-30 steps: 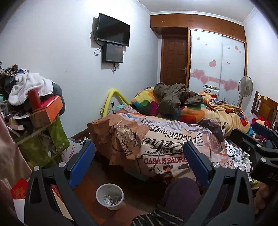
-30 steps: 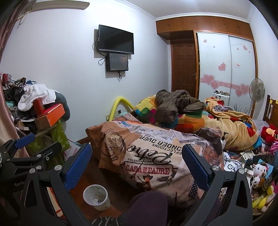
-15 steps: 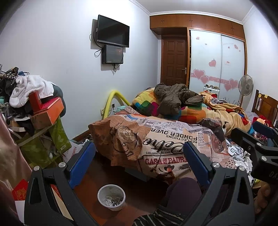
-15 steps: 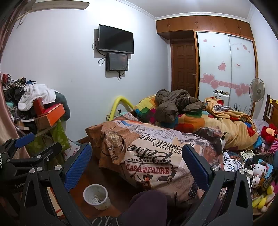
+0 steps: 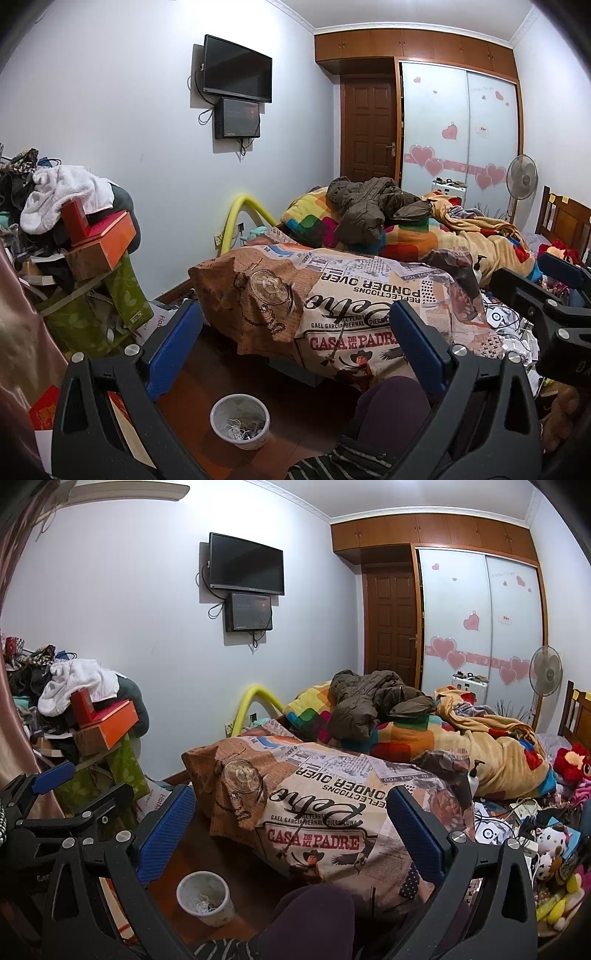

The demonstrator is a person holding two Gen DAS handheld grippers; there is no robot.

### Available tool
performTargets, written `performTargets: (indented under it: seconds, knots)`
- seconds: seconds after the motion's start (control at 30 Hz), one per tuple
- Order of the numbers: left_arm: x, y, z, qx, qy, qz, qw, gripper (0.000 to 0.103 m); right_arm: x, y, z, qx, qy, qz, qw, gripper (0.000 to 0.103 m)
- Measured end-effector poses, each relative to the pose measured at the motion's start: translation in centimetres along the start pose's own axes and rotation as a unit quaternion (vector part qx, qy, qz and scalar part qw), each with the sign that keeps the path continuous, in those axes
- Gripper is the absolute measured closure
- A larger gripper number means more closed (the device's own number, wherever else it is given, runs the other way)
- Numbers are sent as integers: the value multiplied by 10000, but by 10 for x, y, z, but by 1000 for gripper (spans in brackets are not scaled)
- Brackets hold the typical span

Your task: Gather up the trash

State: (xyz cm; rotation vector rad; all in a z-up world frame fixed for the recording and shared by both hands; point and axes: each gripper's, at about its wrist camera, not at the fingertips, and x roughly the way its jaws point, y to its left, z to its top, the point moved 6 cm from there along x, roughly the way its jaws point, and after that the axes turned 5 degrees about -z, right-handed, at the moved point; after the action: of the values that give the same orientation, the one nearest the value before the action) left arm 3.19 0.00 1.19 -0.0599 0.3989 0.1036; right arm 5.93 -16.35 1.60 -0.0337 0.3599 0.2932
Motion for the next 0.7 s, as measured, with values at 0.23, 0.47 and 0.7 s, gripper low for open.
performTargets:
  seconds: [0.23,0.47,0.7]
  knots:
    - [0,0,0,-1,0,-16,10000,1,1,-1,1,0,-3,-2,10000,0]
    - [1,-1,-2,-43,23,-60,10000,1,0,-3,3,-7,-20,-17,10000,0]
    - [-1,-2,-2,-62,22,-134,9999,1,0,-4,2,-13,-24,-7,10000,0]
